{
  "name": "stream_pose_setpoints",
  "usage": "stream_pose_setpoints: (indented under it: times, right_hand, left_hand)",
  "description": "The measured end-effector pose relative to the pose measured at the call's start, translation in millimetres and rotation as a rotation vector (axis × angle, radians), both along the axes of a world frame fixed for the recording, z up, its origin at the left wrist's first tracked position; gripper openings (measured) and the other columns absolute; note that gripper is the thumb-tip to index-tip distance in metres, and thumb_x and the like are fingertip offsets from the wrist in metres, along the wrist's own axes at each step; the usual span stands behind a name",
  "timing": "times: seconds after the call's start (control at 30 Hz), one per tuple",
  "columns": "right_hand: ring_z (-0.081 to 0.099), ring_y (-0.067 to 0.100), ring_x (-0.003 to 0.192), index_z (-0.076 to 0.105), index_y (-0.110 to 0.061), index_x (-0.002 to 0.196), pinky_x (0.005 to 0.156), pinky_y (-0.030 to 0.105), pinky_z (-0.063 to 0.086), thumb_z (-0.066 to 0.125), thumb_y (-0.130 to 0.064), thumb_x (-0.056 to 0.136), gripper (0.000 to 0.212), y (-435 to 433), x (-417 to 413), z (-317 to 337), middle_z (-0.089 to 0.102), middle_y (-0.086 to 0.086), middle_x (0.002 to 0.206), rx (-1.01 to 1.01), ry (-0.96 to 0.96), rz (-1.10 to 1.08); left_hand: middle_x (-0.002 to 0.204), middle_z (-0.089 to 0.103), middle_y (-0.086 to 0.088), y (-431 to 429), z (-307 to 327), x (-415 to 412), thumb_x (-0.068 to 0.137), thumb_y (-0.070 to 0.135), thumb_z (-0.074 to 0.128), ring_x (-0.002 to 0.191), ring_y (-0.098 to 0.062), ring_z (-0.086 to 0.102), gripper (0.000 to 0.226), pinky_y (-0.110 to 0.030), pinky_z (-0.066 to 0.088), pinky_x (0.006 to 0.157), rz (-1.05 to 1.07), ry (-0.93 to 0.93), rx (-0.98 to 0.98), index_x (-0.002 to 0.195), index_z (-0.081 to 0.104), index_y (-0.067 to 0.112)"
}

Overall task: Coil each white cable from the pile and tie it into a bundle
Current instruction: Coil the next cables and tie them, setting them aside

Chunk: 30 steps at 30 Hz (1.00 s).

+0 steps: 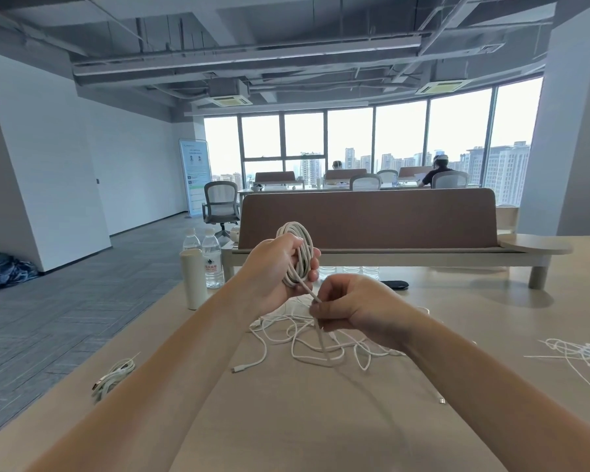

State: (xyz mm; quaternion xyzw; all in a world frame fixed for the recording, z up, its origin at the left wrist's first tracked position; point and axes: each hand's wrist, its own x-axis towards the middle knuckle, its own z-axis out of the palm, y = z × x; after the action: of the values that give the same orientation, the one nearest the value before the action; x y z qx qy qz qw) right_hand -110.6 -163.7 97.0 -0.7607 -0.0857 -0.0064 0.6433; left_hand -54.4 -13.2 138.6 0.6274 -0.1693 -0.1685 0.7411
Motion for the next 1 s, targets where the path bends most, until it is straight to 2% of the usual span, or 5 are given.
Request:
stream_pose_setpoints:
  times: [0.1, 0.2, 0.63, 0.87, 1.0]
  right_hand:
    - [0.051, 0.016, 0.052, 0.059, -0.002, 0.091, 0.053, 0.023, 0.047, 0.074, 0.007, 0.083, 0.020, -0.5, 1.1, 0.5, 0.056, 0.004, 0.063, -0.019, -0.032, -0.080]
    - [0.041, 0.012, 0.048, 0.065, -0.005, 0.079, 0.049, 0.020, 0.036, 0.074, 0.001, 0.085, 0.013, -3.8, 1.7, 1.9, 0.051, 0.000, 0.056, -0.071, -0.087, -0.117]
    - [0.037, 0.004, 0.045, 0.078, -0.021, 0.079, 0.050, 0.019, 0.031, 0.077, -0.035, 0.085, 0.015, 3.2, -5.0, 5.8, 0.046, -0.013, 0.047, -0.311, -0.237, -0.262]
    - [0.053, -0.012, 0.053, 0.077, -0.013, 0.079, 0.054, 0.002, 0.035, 0.072, -0.027, 0.091, 0.019, 2.3, -8.7, 7.3, 0.057, -0.022, 0.047, -0.366, -0.238, -0.154]
    - [0.044, 0.004, 0.053, 0.075, -0.012, 0.075, 0.060, 0.016, 0.036, 0.069, -0.034, 0.093, 0.029, 2.7, -7.5, 6.0, 0.049, -0.010, 0.051, -0.241, -0.182, -0.085]
  left_hand:
    - [0.074, 0.059, -0.009, 2.1, 1.3, -0.5, 0.101, 0.019, 0.034, 0.061, -0.018, 0.055, 0.032, -0.027, 0.040, 0.055, 0.021, 0.008, -0.004, 0.103, 0.060, 0.000]
    - [0.074, 0.056, -0.011, 4.7, 3.5, 0.3, 0.102, 0.018, 0.033, 0.062, -0.019, 0.052, 0.032, -0.027, 0.036, 0.052, 0.031, 0.042, -0.069, 0.102, 0.058, -0.001]
    - [0.075, 0.058, -0.010, 0.5, -12.8, 6.6, 0.101, 0.025, 0.047, 0.062, -0.018, 0.056, 0.027, -0.028, 0.045, 0.056, 0.054, 0.037, -0.063, 0.105, 0.060, 0.001]
    - [0.077, 0.056, -0.012, -0.2, -18.1, 6.5, 0.100, 0.013, 0.043, 0.063, -0.019, 0.054, 0.023, -0.029, 0.043, 0.058, -0.006, 0.046, -0.109, 0.109, 0.056, -0.004]
    - [0.076, 0.056, -0.013, -1.2, -17.0, 9.5, 0.100, 0.015, 0.036, 0.063, -0.021, 0.052, 0.027, -0.030, 0.042, 0.064, 0.015, 0.157, -0.204, 0.105, 0.055, -0.003]
